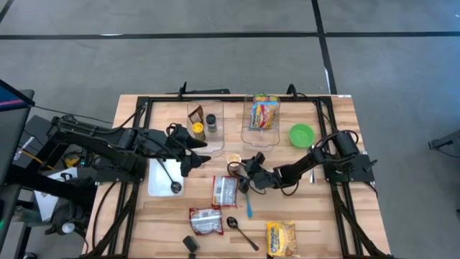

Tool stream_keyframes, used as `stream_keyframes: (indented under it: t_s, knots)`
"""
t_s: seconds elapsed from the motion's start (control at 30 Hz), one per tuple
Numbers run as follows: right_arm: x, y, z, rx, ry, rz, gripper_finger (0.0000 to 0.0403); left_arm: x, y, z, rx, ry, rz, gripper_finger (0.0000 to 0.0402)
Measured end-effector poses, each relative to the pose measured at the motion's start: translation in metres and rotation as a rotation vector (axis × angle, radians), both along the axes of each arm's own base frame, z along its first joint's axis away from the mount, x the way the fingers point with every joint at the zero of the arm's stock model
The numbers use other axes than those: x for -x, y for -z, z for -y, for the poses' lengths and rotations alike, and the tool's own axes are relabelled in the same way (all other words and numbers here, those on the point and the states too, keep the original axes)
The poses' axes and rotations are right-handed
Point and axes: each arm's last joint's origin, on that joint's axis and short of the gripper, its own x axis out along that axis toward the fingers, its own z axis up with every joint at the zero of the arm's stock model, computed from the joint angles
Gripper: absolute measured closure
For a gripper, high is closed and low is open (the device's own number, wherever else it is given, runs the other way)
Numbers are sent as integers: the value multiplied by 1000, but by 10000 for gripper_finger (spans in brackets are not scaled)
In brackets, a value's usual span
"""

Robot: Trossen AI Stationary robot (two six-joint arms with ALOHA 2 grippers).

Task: Pick & Place Food Item
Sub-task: Put the gold seasoning bottle into the left transparent bin

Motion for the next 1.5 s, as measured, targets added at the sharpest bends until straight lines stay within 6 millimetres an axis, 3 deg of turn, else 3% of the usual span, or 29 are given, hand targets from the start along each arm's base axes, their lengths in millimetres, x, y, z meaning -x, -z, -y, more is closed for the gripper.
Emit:
stream_keyframes:
  t_s: [0.77,1.17,1.5]
  knots:
    - [0,0,-1,3,-3,-3,120,0,0,0,-1,-3,1,99]
    - [0,0,-1,-16,6,10,37,0,0,0,0,-3,1,100]
    - [-1,0,2,-105,57,59,29,0,0,0,0,1,0,99]
